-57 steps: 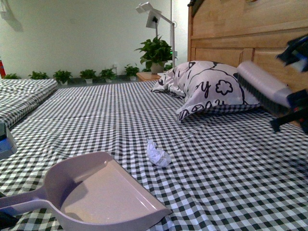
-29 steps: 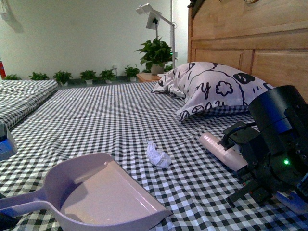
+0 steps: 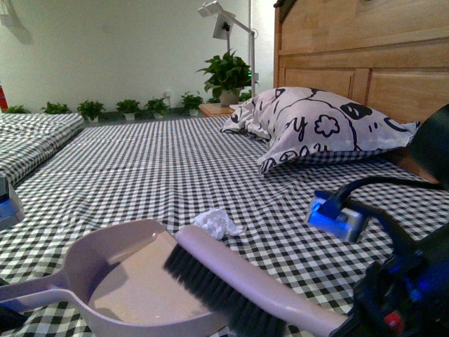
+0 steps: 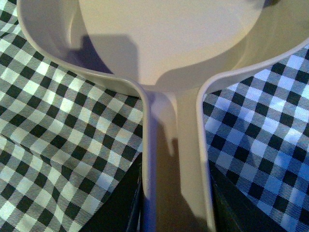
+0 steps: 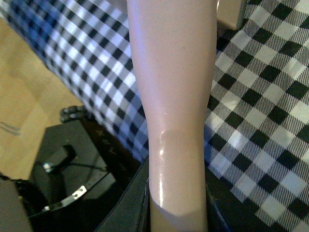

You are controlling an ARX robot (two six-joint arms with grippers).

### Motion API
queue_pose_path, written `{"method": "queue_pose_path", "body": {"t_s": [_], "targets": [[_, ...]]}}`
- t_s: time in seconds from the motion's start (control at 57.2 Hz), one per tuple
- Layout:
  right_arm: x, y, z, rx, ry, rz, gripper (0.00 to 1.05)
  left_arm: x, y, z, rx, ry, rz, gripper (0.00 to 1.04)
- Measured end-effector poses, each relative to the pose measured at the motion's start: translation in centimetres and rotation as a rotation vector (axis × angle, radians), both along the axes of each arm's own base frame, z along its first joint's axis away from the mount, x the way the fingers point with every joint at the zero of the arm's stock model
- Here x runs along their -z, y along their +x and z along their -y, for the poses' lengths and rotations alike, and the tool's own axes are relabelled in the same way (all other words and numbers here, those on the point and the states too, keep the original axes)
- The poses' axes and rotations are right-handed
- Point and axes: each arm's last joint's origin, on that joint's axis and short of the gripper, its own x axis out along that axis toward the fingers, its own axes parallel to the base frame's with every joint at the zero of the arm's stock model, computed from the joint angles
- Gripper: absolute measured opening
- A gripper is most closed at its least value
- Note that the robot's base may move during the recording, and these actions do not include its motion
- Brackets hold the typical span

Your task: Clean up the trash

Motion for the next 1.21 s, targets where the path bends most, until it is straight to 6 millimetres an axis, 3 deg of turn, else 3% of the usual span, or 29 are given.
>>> {"method": "queue_pose_path", "body": {"t_s": [0.192,0.385,0.577,0.787,0.909,1.031,1.206], "targets": [[-1.8,1.9,2.6,0.110,-0.029,0.145,0.20,0.0,0.0,0.0,0.000,0.000,0.000,0.28],[-1.7,4.3,3.1,0.259,-0.167,0.376,0.20,0.0,0.0,0.0,0.000,0.000,0.000,0.28],[1.0,6.8,1.9,0.449,-0.384,0.533,0.20,0.0,0.0,0.0,0.000,0.000,0.000,0.28],[4.5,7.8,-1.8,0.523,-0.496,0.588,0.20,0.0,0.0,0.0,0.000,0.000,0.000,0.28],[5.8,7.3,-3.9,0.492,-0.498,0.555,0.20,0.0,0.0,0.0,0.000,0.001,0.000,0.28],[5.2,5.9,-5.0,0.382,-0.408,0.472,0.20,0.0,0.0,0.0,0.000,0.001,0.000,0.28],[3.9,1.1,-6.4,0.017,-0.120,0.188,0.20,0.0,0.0,0.0,0.001,0.002,0.001,0.28]]}}
